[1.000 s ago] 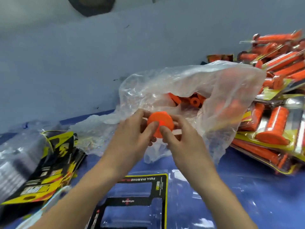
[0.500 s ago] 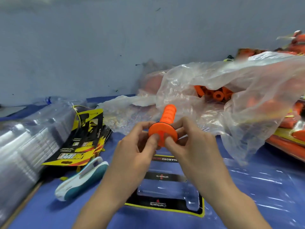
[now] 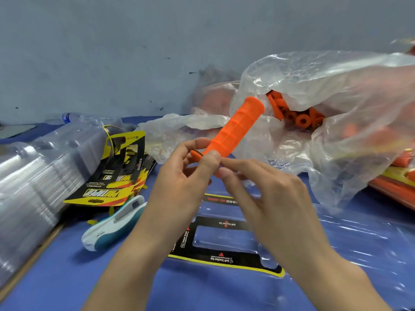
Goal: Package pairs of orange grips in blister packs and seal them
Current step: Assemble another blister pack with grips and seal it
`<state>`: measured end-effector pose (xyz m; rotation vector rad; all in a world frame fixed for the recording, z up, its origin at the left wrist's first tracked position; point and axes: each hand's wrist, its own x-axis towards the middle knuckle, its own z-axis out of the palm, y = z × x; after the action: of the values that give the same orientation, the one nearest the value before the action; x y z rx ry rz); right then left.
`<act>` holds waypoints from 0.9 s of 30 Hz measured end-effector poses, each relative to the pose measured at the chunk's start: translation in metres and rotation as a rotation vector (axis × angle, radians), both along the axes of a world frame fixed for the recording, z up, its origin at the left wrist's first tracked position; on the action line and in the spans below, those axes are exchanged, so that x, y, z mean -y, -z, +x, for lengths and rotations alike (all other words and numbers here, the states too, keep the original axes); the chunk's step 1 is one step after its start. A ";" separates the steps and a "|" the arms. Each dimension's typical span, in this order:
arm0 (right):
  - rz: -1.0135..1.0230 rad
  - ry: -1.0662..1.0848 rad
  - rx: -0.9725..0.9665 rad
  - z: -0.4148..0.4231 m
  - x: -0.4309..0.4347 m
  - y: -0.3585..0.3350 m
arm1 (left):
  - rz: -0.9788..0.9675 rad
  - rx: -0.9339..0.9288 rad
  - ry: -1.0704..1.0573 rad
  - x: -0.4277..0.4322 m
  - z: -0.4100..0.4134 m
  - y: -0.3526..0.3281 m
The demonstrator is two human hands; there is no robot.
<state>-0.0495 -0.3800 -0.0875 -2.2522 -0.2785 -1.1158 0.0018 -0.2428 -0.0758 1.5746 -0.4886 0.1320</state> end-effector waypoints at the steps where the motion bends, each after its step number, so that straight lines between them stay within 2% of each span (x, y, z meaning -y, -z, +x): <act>1: 0.073 -0.003 -0.025 0.000 0.006 0.000 | 0.034 0.020 -0.010 -0.003 0.001 0.000; 5: 0.423 -0.006 -0.087 0.005 0.032 -0.002 | 0.144 0.068 0.025 -0.009 0.000 -0.003; 8: 0.534 -0.209 -0.167 0.005 0.041 -0.007 | 0.203 0.082 0.071 -0.010 0.000 -0.005; 12: 0.521 -0.377 -0.199 0.001 0.050 -0.016 | 0.162 0.098 0.033 -0.010 0.005 -0.004; 15: 0.516 -0.376 -0.253 -0.001 0.055 -0.016 | 0.002 0.027 0.018 -0.006 0.010 0.002; 20: 0.477 -0.352 -0.296 0.000 0.048 -0.008 | -0.115 -0.163 -0.010 -0.001 0.018 0.015; 24: 0.422 -0.276 -0.269 0.001 0.037 -0.003 | 0.000 -0.177 -0.114 -0.004 0.022 0.020; 27: 0.298 -0.206 -0.234 0.003 0.032 -0.001 | 0.056 -0.186 -0.169 -0.006 0.025 0.022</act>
<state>-0.0469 -0.4117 -0.0870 -2.0116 -0.2250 -0.7264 0.0269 -0.2368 -0.0982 1.6639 -0.2152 0.1006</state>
